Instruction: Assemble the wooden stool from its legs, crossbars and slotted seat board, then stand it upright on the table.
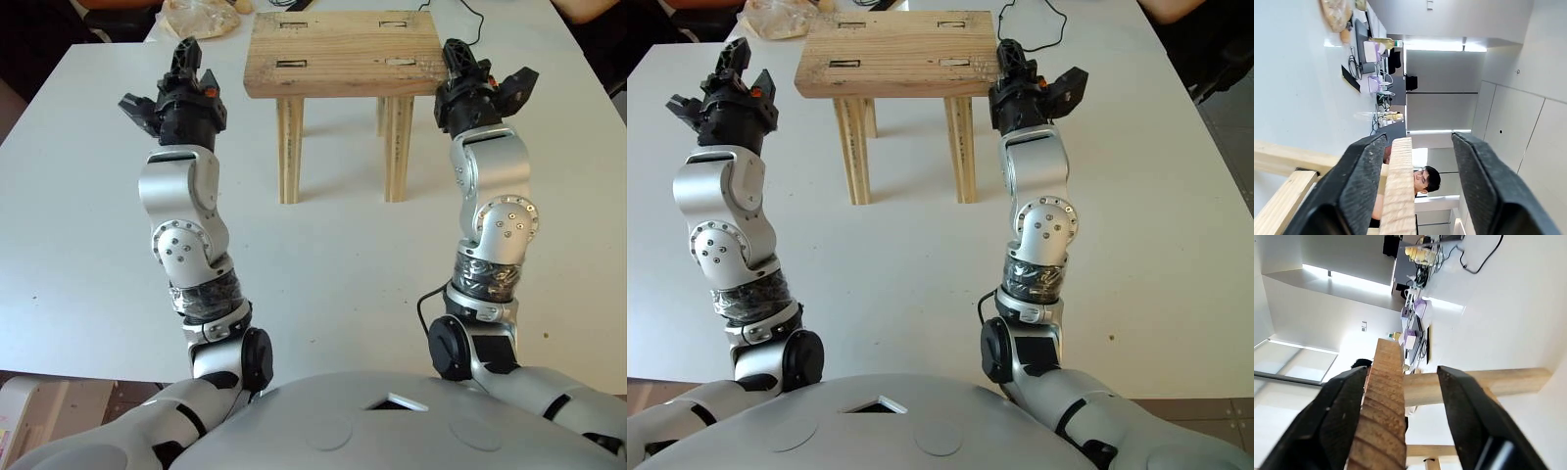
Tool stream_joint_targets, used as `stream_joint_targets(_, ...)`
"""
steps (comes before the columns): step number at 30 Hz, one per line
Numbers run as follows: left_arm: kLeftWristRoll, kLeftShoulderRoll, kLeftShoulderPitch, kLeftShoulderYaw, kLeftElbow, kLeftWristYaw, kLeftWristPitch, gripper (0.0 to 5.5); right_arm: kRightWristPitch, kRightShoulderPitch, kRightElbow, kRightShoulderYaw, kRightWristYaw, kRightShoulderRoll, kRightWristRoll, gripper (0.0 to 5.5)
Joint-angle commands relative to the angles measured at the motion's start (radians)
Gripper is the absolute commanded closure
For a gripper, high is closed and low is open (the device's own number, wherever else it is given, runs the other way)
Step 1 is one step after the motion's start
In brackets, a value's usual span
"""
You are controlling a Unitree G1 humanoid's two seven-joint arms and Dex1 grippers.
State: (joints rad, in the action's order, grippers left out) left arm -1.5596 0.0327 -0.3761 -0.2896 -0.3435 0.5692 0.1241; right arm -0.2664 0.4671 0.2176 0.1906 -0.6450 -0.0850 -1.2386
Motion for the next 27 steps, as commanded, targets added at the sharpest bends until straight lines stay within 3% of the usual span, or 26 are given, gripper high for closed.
stream_joint_targets(1,0.113,-0.099,-0.018,-0.024,-0.051,-0.041,0.034,2.38,-0.018,0.042,0.036,-0.004,0.044,0.105,0.183,2.22)
stream_joint_targets(6,0.447,-0.292,0.012,-0.051,-0.001,0.002,0.091,1.61,-0.042,0.053,0.058,-0.031,0.045,0.200,0.455,1.46)
stream_joint_targets(9,0.696,-0.345,0.065,-0.013,0.026,-0.011,0.088,1.61,-0.074,0.023,-0.002,-0.024,-0.002,0.219,0.584,1.46)
stream_joint_targets(16,1.056,-0.324,0.032,0.051,0.074,0.106,0.202,1.61,-0.127,0.025,-0.075,0.007,-0.030,0.211,0.771,1.46)
stream_joint_targets(27,1.198,-0.178,0.101,0.099,0.240,-0.026,0.265,1.61,-0.040,-0.096,-0.326,-0.105,0.172,0.193,1.038,1.46)
